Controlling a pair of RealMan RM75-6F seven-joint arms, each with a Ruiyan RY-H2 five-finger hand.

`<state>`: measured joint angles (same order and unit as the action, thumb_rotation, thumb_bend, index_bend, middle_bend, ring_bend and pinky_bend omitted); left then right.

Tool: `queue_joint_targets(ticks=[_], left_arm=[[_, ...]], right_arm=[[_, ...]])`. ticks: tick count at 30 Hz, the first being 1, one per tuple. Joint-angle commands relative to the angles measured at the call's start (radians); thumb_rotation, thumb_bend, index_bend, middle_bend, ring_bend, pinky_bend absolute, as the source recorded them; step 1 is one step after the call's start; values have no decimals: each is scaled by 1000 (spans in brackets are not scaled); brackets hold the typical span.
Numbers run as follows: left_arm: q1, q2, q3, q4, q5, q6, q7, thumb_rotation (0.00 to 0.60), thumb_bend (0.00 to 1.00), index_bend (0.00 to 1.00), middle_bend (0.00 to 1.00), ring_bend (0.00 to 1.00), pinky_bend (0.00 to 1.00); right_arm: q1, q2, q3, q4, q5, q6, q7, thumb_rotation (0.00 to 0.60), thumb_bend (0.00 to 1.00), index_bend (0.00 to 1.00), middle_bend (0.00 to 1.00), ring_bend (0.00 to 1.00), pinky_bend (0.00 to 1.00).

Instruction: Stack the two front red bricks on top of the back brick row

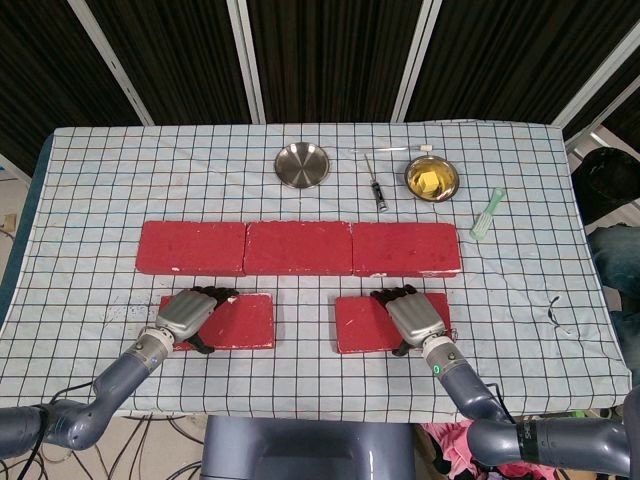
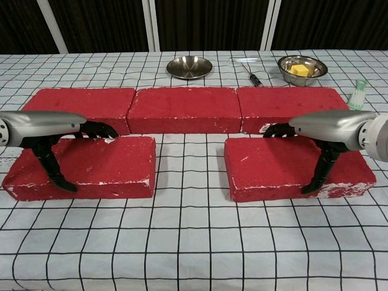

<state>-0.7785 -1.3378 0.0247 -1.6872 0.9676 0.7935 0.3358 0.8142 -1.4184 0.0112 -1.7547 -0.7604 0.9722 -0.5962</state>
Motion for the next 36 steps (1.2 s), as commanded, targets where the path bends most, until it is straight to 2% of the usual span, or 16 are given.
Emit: queue_joint_targets(ticks=[1, 36], left_arm=[[1, -2, 0, 3, -3, 0, 0, 600, 297, 169, 217, 137, 232], [9, 21, -8, -11, 20, 3, -29, 600, 297, 165, 217, 137, 232]], right_arm=[[-1, -2, -2, 1, -2, -2, 0, 600, 33, 167, 220, 138, 124], [5, 18, 16, -28, 11, 5, -5, 600, 33, 166, 219, 138, 123]])
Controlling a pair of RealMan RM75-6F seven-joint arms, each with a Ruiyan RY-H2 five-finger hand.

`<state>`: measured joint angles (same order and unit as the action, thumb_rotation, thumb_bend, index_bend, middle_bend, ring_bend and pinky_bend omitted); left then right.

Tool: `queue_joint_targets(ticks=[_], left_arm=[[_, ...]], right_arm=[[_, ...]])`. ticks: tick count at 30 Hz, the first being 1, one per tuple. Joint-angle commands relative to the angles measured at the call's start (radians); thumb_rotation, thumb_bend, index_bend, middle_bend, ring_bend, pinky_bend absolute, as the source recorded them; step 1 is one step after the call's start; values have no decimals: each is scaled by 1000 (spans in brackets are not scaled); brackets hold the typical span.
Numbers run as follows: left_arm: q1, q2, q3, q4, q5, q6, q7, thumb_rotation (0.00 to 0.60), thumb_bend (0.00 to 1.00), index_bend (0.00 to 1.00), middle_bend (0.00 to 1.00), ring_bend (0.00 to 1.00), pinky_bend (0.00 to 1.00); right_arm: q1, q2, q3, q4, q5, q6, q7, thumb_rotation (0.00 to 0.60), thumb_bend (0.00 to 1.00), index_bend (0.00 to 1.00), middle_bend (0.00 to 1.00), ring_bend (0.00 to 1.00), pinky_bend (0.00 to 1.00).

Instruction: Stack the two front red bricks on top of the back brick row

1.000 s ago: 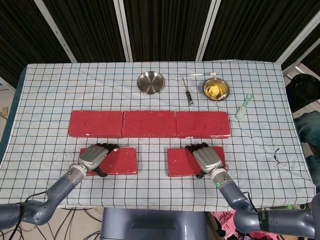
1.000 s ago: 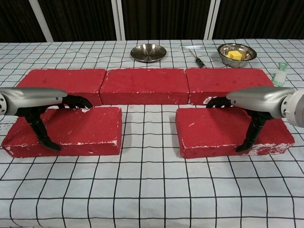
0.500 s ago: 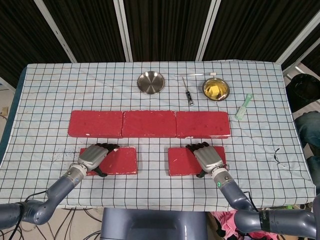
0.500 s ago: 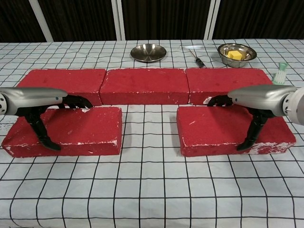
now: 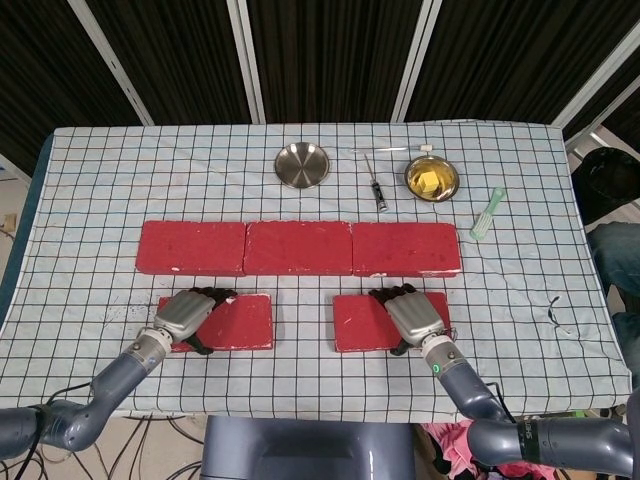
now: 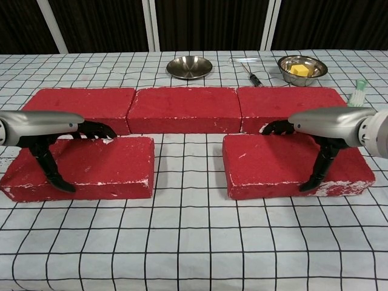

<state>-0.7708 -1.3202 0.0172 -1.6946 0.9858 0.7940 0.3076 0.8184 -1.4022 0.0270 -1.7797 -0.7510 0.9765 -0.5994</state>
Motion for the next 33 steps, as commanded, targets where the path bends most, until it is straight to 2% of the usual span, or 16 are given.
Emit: queue_joint_targets(ticks=[1, 9, 18, 23, 29, 33], left_arm=[[1, 6, -1, -5, 2, 3, -1, 600, 297, 165, 217, 137, 232], [10, 32, -8, -26, 15, 13, -21, 600, 297, 164, 217, 137, 232], [24, 128, -40, -81, 56, 53, -57, 600, 297, 162, 215, 135, 231], [8, 184, -65, -108, 48, 59, -36, 600, 297, 162, 214, 135, 230], [-58, 227, -104, -87, -29, -2, 3, 600, 297, 161, 214, 135, 227], [-104, 229, -140, -37, -63, -50, -14, 600, 297, 162, 213, 134, 222]], right_arm=[[1, 4, 1, -5, 1, 2, -3, 600, 34, 166, 219, 137, 123], [1, 39, 11, -47, -2, 18, -1, 600, 34, 166, 219, 138, 123], [-16, 188, 44, -186, -12, 83, 9, 600, 34, 166, 220, 138, 128], [-6, 251, 75, -217, 12, 87, 15, 600, 33, 165, 220, 138, 128], [41, 297, 122, -205, 69, 27, 27, 600, 33, 165, 220, 137, 128], [111, 292, 160, -135, 165, -71, 38, 600, 34, 164, 220, 138, 128]])
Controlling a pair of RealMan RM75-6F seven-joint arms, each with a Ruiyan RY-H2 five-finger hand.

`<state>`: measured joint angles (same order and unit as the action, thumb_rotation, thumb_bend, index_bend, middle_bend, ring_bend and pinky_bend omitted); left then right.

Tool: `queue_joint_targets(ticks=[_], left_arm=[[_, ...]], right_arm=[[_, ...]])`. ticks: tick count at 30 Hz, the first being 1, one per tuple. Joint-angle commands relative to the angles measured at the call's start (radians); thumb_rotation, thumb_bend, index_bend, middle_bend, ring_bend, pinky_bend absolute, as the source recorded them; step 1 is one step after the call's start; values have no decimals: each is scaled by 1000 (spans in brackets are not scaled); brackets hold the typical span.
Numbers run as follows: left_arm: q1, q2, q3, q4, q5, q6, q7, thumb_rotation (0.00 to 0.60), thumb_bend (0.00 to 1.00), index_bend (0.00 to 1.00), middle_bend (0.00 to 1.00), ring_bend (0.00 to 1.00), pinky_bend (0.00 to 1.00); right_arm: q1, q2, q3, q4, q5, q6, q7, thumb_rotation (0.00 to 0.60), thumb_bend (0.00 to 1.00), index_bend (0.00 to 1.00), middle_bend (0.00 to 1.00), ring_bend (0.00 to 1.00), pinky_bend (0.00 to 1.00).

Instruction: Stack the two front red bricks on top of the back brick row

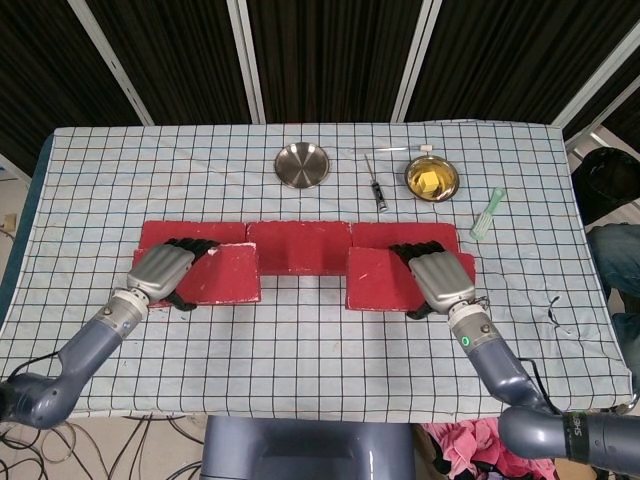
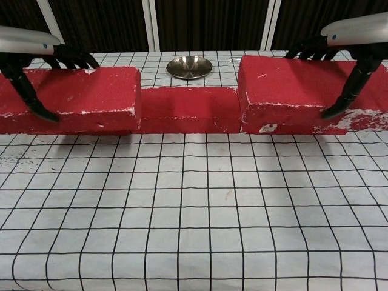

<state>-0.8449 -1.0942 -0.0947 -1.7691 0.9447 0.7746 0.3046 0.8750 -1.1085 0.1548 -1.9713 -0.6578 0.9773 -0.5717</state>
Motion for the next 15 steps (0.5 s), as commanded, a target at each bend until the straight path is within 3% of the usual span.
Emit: queue_joint_targets(ticks=[1, 7, 15], left_arm=[[-40, -2, -37, 57, -26, -45, -22, 600, 297, 162, 213, 134, 220], [-87, -38, -75, 192, -13, -149, -112, 600, 297, 162, 213, 134, 217], [-115, -67, -93, 334, 66, -250, -221, 600, 297, 162, 212, 131, 217]], right_arm=[[76, -7, 37, 83, 101, -99, 9, 600, 34, 163, 220, 137, 128], [193, -65, 40, 242, 229, -196, -24, 600, 34, 162, 219, 138, 128], [308, -155, 17, 416, 293, -287, -53, 600, 34, 163, 220, 138, 128]])
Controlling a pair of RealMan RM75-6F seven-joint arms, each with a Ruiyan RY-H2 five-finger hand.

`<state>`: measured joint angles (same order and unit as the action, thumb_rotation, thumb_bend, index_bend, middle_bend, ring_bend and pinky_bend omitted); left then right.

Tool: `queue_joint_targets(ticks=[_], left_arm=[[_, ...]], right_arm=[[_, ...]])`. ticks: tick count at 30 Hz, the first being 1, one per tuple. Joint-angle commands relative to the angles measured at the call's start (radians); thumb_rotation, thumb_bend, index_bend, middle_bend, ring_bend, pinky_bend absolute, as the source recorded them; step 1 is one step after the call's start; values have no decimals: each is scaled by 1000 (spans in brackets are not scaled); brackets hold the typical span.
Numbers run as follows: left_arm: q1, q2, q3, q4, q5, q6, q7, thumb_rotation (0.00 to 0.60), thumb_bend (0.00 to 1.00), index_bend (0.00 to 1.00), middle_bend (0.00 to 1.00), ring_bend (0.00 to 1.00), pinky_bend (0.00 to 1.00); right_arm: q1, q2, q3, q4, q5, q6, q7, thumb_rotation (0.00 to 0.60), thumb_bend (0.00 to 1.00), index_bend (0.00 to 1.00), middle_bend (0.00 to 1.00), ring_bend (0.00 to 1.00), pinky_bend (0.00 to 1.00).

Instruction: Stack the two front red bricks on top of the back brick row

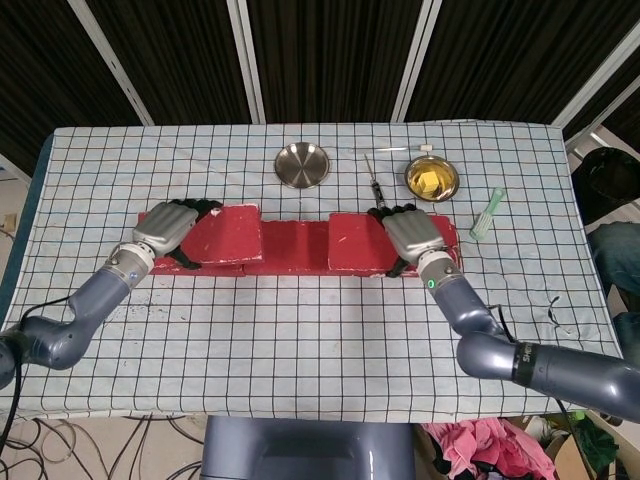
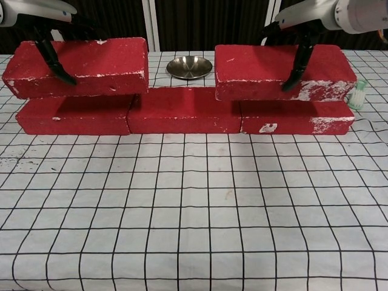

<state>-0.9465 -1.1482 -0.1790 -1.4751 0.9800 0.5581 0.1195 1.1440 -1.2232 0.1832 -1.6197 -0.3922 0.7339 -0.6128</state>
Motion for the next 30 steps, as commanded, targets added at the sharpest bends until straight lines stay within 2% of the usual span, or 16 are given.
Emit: queue_joint_targets(ticks=[1, 7, 15, 20, 30], left_arm=[[-16, -16, -10, 53, 40, -44, -48, 600, 297, 162, 212, 130, 217], [-32, -42, -7, 132, 99, -66, -79, 600, 296, 161, 213, 130, 214], [-54, -98, 3, 209, 126, -111, -124, 600, 297, 161, 212, 130, 214], [-54, -136, 1, 234, 159, -114, -169, 600, 297, 162, 212, 128, 212], [-67, -236, 1, 348, 259, -130, -287, 600, 297, 161, 210, 127, 207]], right_arm=[[51, -50, -17, 87, 34, -59, -14, 600, 33, 162, 220, 138, 128], [107, -101, -41, 200, 53, -141, 3, 600, 34, 162, 220, 138, 128], [135, -149, -54, 309, 33, -203, 72, 600, 33, 162, 220, 137, 128], [142, -168, -66, 346, 13, -213, 101, 600, 33, 162, 219, 138, 128], [158, -202, -89, 387, -13, -224, 151, 600, 34, 162, 219, 138, 128]])
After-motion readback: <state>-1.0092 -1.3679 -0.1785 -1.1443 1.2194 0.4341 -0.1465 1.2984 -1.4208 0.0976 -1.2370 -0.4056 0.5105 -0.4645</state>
